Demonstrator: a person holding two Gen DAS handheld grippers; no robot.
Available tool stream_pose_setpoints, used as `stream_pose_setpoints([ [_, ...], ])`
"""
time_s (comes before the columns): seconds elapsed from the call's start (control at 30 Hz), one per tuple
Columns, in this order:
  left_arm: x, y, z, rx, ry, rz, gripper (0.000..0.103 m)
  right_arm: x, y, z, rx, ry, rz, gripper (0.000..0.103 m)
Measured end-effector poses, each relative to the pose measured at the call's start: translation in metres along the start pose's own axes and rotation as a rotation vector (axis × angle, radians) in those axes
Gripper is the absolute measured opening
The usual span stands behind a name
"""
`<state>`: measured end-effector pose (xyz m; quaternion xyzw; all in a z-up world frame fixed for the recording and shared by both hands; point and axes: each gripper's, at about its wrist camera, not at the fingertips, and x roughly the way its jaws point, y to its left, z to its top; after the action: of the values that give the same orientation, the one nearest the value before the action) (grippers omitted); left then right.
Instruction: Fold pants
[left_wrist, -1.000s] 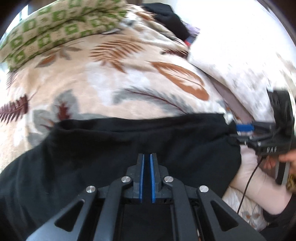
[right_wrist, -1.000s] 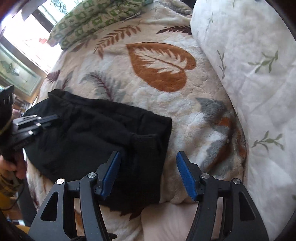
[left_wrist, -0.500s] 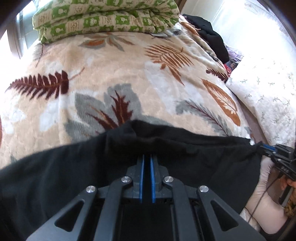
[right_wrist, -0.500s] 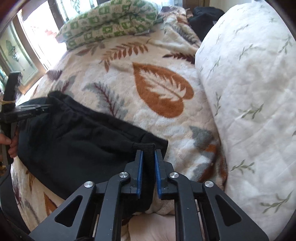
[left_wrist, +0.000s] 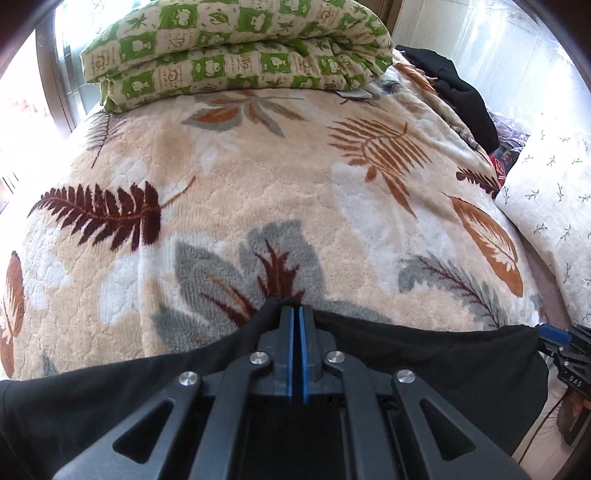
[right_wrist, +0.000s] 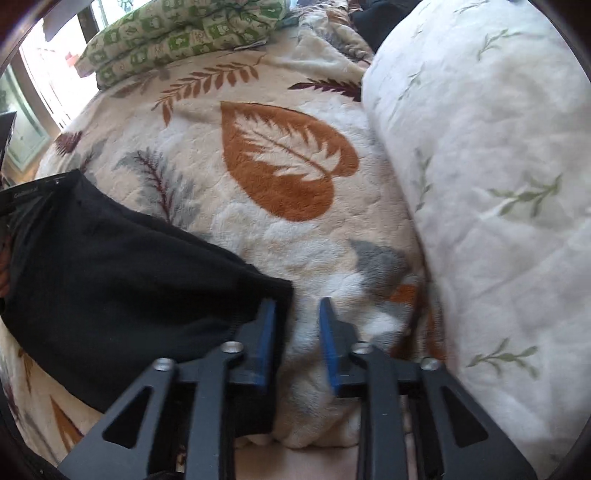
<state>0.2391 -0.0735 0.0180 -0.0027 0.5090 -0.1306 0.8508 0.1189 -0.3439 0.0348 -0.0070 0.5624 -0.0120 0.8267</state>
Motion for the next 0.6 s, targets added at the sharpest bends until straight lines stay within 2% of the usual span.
stream_pose_setpoints([
  [0.1,-0.015,0.005,-0.003,-0.012,-0.02,-0.044,0.007,-0.013,-0.003,0.006,0.032,-0.018,0.043,0.033],
  [0.13,-0.022,0.008,-0.005,-0.018,-0.032,-0.064,0.007,-0.017,-0.003,0.006,0.029,-0.031,0.061,0.043],
  [0.17,-0.029,0.011,-0.006,-0.023,-0.04,-0.081,0.007,-0.021,-0.001,0.008,0.02,-0.045,0.079,0.058],
  [0.23,-0.036,0.015,-0.008,-0.021,-0.037,-0.106,0.008,-0.026,0.004,0.01,0.01,-0.063,0.093,0.064],
  [0.47,-0.027,-0.006,-0.011,0.064,0.015,-0.146,0.008,-0.012,0.023,0.008,-0.084,-0.009,0.077,0.061],
  [0.5,-0.022,-0.011,-0.011,0.078,0.021,-0.129,0.008,-0.008,0.026,0.008,-0.108,-0.004,0.062,0.057],
  [0.53,-0.017,-0.015,-0.012,0.091,0.027,-0.096,0.008,-0.004,0.029,0.007,-0.128,-0.002,0.044,0.037],
  [0.57,-0.011,-0.017,-0.011,0.094,0.032,-0.063,0.008,0.002,0.031,0.007,-0.14,0.006,0.028,0.03],
  [0.6,-0.006,-0.017,-0.01,0.087,0.035,-0.044,0.008,0.004,0.031,0.008,-0.138,0.002,0.031,0.028],
])
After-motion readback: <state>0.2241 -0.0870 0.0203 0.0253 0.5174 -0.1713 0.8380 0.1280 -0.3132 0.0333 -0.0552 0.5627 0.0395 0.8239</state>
